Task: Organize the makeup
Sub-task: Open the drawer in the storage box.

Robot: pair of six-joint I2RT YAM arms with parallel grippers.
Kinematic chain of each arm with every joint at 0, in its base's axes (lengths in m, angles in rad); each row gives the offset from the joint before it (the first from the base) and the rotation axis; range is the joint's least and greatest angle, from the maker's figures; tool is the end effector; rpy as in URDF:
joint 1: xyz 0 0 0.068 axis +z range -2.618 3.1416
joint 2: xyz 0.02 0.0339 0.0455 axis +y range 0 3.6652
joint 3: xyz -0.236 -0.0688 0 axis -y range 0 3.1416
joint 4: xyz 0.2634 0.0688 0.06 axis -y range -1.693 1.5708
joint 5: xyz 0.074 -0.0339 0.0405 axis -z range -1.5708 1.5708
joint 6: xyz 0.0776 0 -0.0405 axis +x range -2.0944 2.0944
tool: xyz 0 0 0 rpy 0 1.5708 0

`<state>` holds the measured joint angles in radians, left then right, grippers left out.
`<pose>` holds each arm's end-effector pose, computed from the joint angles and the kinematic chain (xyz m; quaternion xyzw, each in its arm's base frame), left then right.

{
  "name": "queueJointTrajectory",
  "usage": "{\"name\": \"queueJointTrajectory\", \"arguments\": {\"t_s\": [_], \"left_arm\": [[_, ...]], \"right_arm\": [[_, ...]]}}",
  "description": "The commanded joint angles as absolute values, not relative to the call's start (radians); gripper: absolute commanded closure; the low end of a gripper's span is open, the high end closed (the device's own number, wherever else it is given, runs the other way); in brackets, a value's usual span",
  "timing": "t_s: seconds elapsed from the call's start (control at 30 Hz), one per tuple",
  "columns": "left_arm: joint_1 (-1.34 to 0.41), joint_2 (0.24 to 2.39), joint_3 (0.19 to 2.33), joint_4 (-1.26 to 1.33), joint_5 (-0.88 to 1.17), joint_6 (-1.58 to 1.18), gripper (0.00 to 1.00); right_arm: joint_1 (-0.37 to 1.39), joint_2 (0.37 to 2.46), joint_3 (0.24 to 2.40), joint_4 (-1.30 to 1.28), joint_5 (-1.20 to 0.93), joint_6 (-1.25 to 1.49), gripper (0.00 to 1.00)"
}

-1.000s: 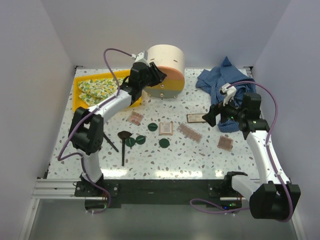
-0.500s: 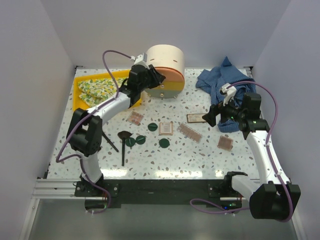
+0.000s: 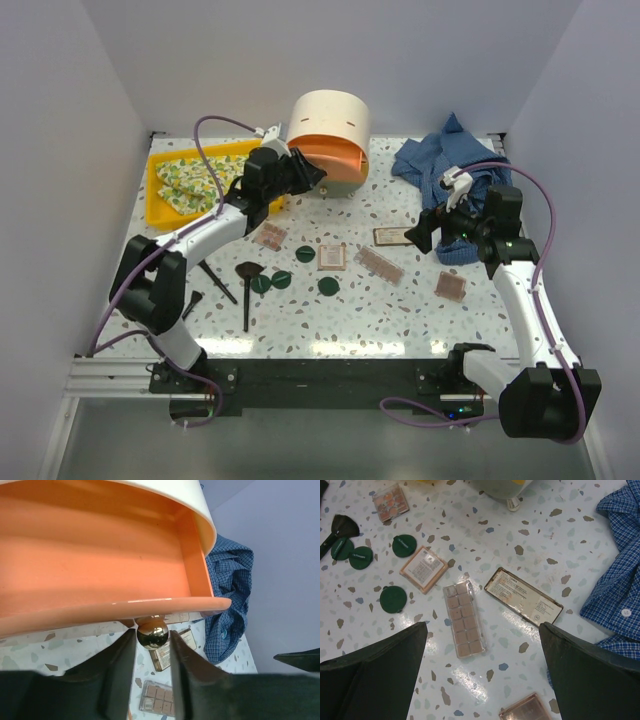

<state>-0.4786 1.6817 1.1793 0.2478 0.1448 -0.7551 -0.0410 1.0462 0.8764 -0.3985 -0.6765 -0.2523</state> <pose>0.3959 -0.2180 0.2358 -0.0649 0.7877 -0.3996 0.4645 0.2867 0.0369 0.2600 -0.2458 0.8059 0.2217 0.4910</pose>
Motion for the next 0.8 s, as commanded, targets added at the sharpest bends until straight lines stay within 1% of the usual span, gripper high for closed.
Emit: {"name": "queueJointTrajectory", "arguments": {"t_s": [0.0,0.03,0.07,0.1,0.13,0.2,0.23,0.33,0.43,0.53,0.67,0.77], "left_arm": [[-0.482,1.651,1.172,0.281,0.184,-0.727,0.54],[-0.48,1.649,1.175,0.278,0.187,-0.726,0.5],[-0.48,1.648,1.177,0.276,0.199,-0.719,0.42],[-0.48,1.643,1.178,0.269,0.205,-0.715,0.39],[-0.48,1.641,1.18,0.265,0.212,-0.709,0.32],[-0.479,1.628,1.178,0.253,0.23,-0.693,0.27],[-0.48,1.621,1.178,0.25,0.239,-0.687,0.23],[-0.479,1.585,1.164,0.238,0.262,-0.657,0.16],[-0.474,1.54,1.143,0.215,0.273,-0.615,0.12],[-0.463,1.494,1.118,0.18,0.285,-0.575,0.1],[-0.442,1.428,1.069,0.135,0.29,-0.503,0.09],[-0.44,1.362,1.039,0.057,0.247,-0.434,0.09]], "right_arm": [[-0.043,1.026,0.89,-0.387,-0.695,-0.268,0.01],[-0.043,1.028,0.891,-0.388,-0.695,-0.27,0.02],[-0.043,1.028,0.891,-0.388,-0.693,-0.27,0.01],[-0.043,1.028,0.891,-0.388,-0.695,-0.27,0.01],[-0.043,1.028,0.891,-0.39,-0.695,-0.27,0.02],[-0.043,1.025,0.891,-0.39,-0.693,-0.272,0.01],[-0.043,1.026,0.891,-0.391,-0.695,-0.272,0.01],[-0.044,1.022,0.89,-0.39,-0.695,-0.273,0.01],[-0.043,1.023,0.888,-0.387,-0.692,-0.275,0.02],[-0.044,1.034,0.89,-0.39,-0.693,-0.278,0.02],[-0.043,1.037,0.887,-0.393,-0.703,-0.291,0.01],[-0.043,1.04,0.882,-0.393,-0.719,-0.308,0.01]]}}
